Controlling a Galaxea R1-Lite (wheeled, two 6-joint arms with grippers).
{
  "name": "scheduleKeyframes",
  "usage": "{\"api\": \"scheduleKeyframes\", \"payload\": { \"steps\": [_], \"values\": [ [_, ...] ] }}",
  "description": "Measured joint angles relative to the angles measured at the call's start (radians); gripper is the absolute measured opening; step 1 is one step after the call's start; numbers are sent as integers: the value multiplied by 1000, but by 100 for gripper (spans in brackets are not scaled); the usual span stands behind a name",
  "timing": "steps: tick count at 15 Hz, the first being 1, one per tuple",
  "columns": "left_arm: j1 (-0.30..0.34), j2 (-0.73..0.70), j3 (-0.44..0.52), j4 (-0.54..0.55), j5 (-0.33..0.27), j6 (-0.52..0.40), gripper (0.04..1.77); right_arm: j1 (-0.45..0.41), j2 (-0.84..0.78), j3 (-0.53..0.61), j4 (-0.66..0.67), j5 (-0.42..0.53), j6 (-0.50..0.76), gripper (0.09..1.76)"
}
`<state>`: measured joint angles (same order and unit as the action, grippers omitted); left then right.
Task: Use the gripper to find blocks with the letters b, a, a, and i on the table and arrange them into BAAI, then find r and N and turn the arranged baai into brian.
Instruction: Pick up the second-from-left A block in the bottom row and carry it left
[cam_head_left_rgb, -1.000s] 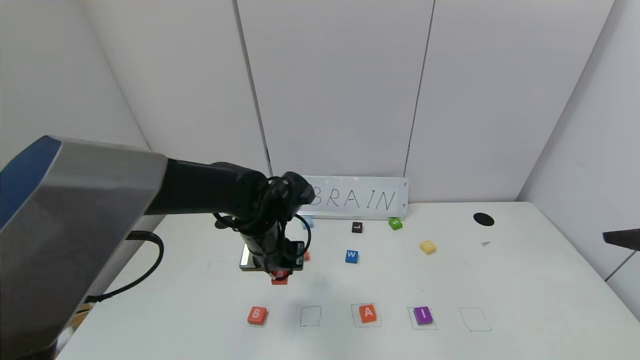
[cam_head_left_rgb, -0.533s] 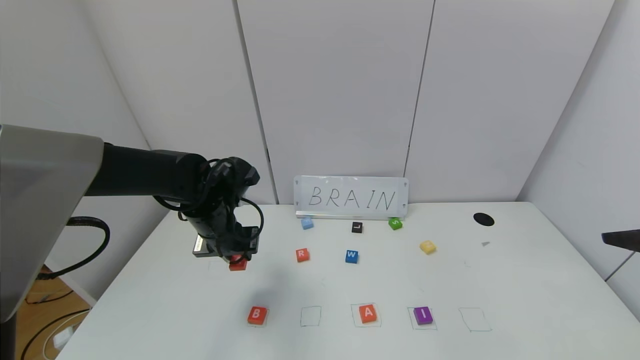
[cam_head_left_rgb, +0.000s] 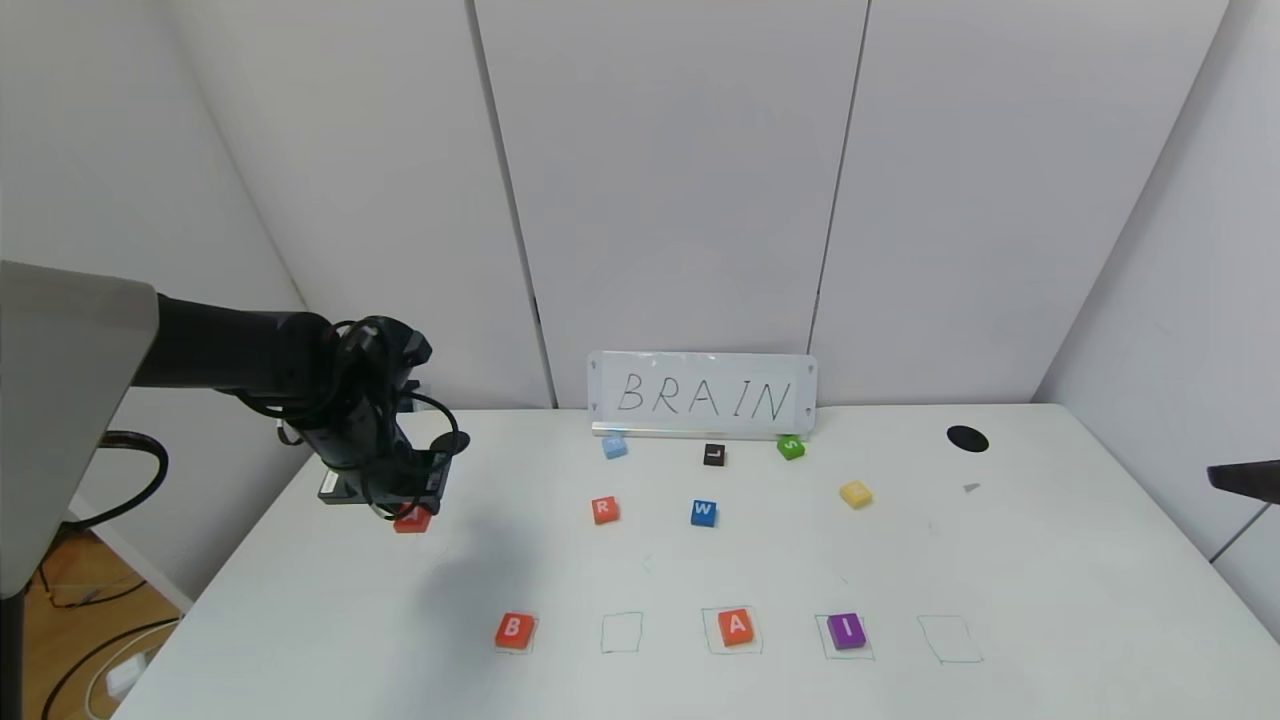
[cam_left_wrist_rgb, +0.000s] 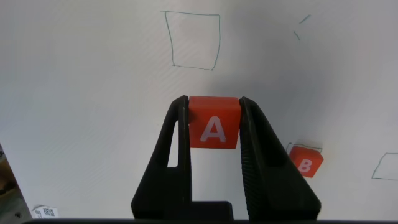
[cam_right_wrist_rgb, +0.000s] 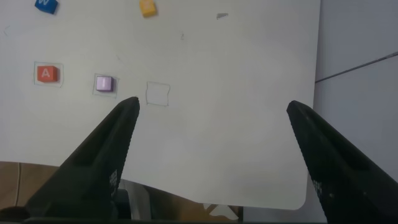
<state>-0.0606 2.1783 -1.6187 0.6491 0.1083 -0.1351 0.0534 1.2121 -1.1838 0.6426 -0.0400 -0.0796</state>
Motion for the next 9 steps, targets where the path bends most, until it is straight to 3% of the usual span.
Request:
{"api": "scheduleKeyframes", "payload": {
  "steps": [4,9],
  "values": [
    [43,53,-3,-87,-27,36,51,0,-1,1,0,0,0,171],
    [50,129,-9,-111,-23,64,51,2,-1,1,0,0,-1,171]
  ]
}}
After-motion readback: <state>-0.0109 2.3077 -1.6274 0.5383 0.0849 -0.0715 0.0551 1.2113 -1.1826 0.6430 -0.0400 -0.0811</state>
